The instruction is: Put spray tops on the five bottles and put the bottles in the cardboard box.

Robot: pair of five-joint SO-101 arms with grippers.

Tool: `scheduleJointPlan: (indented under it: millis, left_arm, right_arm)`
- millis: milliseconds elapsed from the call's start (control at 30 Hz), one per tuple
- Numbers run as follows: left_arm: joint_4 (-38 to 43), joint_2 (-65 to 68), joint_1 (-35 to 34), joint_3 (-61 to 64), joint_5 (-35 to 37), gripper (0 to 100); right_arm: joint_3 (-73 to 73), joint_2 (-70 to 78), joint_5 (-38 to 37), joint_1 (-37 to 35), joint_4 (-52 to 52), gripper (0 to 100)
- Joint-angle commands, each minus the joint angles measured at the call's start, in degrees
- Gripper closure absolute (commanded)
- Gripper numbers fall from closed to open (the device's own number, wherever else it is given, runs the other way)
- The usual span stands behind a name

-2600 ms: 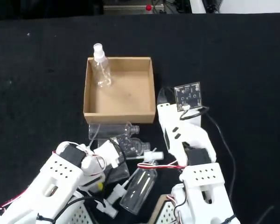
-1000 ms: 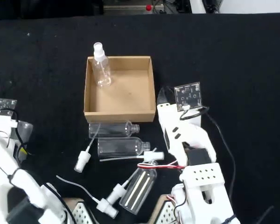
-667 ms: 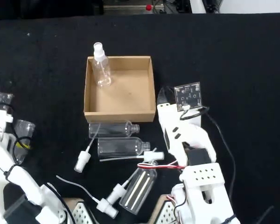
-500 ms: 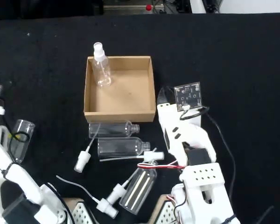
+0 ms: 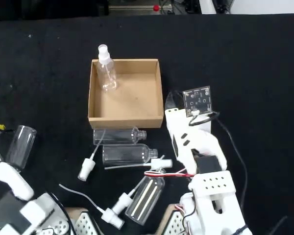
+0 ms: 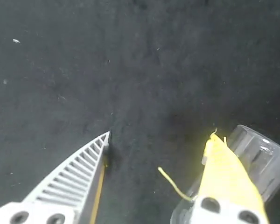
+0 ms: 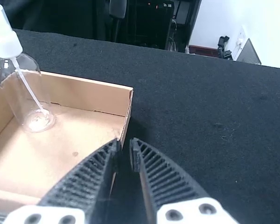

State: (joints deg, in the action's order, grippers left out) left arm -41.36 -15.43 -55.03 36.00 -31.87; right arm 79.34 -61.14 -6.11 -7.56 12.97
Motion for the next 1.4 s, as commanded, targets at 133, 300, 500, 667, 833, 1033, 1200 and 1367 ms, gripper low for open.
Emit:
scheduleJointPlan:
  millis: [133, 300, 500, 667, 833, 1033, 1200, 1367]
  left_arm:
    - [0.6, 1.4, 3.2, 1.7, -0.4, 71]
    - [-4.0, -0.4, 11.5, 3.6, -4.0, 71]
    - [-6.6, -4.7, 17.2, 3.9, -4.5, 71]
    - [-15.2, -14.5, 14.9, 1.2, -4.5, 71]
    - [-25.8, -21.0, 11.2, 1.2, 4.0, 71]
    - [-29.3, -20.7, 5.1, 1.4, 33.0, 71]
    - [-29.2, -20.7, 2.8, 4.7, 51.2, 71]
    - [-28.0, -20.7, 5.5, 10.8, 55.3, 71]
  right_arm:
    - [-0.5, 0.6, -0.4, 0.9, -1.8, 96.6]
    - [-0.5, 0.6, -0.4, 0.9, -1.8, 96.6]
    - [-0.5, 0.6, -0.4, 0.9, -1.8, 96.6]
    - [-0.5, 0.6, -0.4, 0.9, -1.8, 96.6]
    - [-0.5, 0.6, -0.4, 0.8, -1.8, 96.6]
    - [-0.5, 0.6, -0.4, 0.8, -1.8, 96.6]
    - [-0.5, 0.6, -0.4, 0.8, -1.8, 96.6]
    - [-0.5, 0.6, -0.4, 0.8, -1.8, 96.6]
